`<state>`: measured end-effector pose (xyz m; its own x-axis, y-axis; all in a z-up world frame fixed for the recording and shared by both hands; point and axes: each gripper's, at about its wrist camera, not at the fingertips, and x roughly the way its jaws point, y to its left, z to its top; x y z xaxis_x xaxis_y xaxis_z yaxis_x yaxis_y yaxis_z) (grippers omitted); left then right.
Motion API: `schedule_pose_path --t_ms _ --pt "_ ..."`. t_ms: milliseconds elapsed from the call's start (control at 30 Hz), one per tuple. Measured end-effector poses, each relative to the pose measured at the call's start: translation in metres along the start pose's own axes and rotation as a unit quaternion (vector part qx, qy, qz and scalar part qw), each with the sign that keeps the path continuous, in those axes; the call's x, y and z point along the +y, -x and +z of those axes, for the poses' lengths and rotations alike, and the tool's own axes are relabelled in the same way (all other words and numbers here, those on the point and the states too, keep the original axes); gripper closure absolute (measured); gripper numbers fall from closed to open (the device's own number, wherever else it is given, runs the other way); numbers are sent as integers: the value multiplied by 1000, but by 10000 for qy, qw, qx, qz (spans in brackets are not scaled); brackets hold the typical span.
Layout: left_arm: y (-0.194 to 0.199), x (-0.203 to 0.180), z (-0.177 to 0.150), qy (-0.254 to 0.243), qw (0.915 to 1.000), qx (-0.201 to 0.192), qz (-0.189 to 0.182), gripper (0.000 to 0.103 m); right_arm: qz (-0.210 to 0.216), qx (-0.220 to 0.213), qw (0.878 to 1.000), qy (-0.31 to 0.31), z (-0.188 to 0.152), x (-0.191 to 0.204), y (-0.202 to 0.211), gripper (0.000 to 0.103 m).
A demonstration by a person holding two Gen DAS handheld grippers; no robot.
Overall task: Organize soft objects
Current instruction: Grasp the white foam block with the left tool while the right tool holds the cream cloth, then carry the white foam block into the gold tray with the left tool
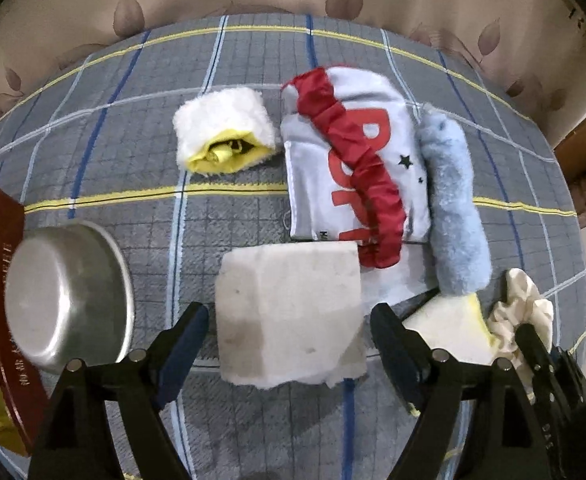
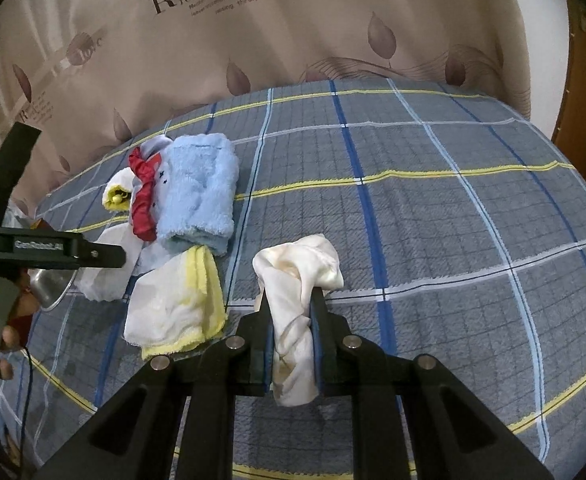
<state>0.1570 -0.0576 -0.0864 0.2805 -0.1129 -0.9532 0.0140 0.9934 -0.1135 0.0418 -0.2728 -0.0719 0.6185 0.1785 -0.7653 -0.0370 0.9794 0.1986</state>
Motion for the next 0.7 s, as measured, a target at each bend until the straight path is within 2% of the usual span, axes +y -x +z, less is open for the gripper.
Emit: schedule_pose_path --t_ms 233,267,300,333,700 --pt "-15 3 -3 31 9999 124 80 18 -1 64 10000 -6 0 -1 -4 87" --pt "-16 4 -3 62 9996 174 200 19 -9 69 10000 -3 -1 -1 -5 87" --pt "-15 5 -3 96 9995 208 209 22 -11 86 10000 3 -1 -1 -6 87" --pt "-14 5 -3 112 9996 202 160 35 -7 111 9999 0 -2 -1 -7 87" --pt "34 -1 -17 -317 9992 -254 43 35 -39 133 9999 102 -3 1 -8 87"
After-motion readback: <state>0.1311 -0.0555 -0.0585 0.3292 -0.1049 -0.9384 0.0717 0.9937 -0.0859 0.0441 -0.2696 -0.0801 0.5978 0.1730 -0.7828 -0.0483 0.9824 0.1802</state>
